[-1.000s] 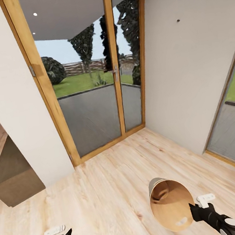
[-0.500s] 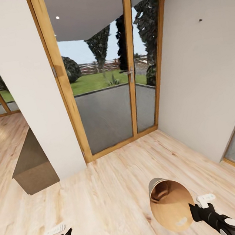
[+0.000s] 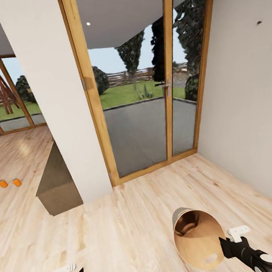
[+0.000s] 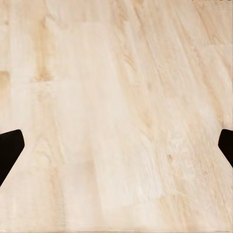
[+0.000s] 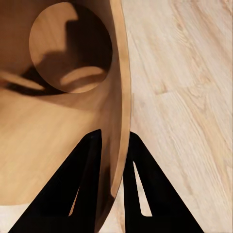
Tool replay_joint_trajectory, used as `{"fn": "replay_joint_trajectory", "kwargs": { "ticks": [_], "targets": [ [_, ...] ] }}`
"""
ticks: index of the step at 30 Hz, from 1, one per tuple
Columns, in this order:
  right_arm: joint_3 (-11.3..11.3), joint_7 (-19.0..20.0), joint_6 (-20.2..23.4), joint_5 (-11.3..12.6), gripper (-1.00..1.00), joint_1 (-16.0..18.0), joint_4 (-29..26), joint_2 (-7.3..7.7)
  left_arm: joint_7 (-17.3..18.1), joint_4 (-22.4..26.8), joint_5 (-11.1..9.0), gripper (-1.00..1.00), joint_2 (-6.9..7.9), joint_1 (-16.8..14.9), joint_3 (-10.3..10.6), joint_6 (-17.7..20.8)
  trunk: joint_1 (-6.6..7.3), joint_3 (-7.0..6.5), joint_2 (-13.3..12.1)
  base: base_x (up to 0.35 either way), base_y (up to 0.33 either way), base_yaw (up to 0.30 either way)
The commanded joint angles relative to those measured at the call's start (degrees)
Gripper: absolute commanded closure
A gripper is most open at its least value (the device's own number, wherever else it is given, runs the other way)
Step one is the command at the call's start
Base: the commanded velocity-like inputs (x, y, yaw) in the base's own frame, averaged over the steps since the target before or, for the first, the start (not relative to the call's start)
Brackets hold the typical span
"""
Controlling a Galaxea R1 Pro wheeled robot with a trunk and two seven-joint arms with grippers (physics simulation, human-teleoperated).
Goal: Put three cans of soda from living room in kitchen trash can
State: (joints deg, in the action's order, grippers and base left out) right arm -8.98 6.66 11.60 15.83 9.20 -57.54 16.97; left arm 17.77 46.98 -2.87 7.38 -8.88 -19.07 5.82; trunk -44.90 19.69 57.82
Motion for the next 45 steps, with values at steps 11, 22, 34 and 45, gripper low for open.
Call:
{"fn": "replay_joint_trajectory", "kwargs": {
  "ticks": [11, 22, 34, 45],
  "targets": [
    [0.02, 0.28, 0.0, 0.32, 1.0, 0.03, 0.26, -0.01, -0.02, -0.73, -0.03, -1.0, 0.0, 0.0, 0.0, -0.02, 2.42, -2.52, -4.42, 0.0, 0.0, 0.224],
    [-0.05, 0.28, 0.0, 0.26, 1.0, 0.03, 0.63, -0.02, -0.09, -0.83, 0.11, -1.0, 0.0, 0.0, 0.0, -0.02, 4.84, -5.03, -8.84, 0.0, 0.0, 0.223],
    [-0.13, 0.28, 0.0, 0.25, 1.0, 0.03, 1.05, -0.28, -0.11, -0.84, 0.23, -1.0, 0.0, 0.0, 0.01, -0.02, 7.48, -7.77, -13.65, 0.0, 0.0, 0.222],
    [-0.21, 0.28, 0.0, 0.19, 1.0, 0.03, 1.2, -0.36, -0.18, -0.84, 0.28, -1.0, 0.0, 0.0, 0.08, -0.02, 9.89, -10.28, -18.06, 0.0, 0.0, 0.221]
  ]
}}
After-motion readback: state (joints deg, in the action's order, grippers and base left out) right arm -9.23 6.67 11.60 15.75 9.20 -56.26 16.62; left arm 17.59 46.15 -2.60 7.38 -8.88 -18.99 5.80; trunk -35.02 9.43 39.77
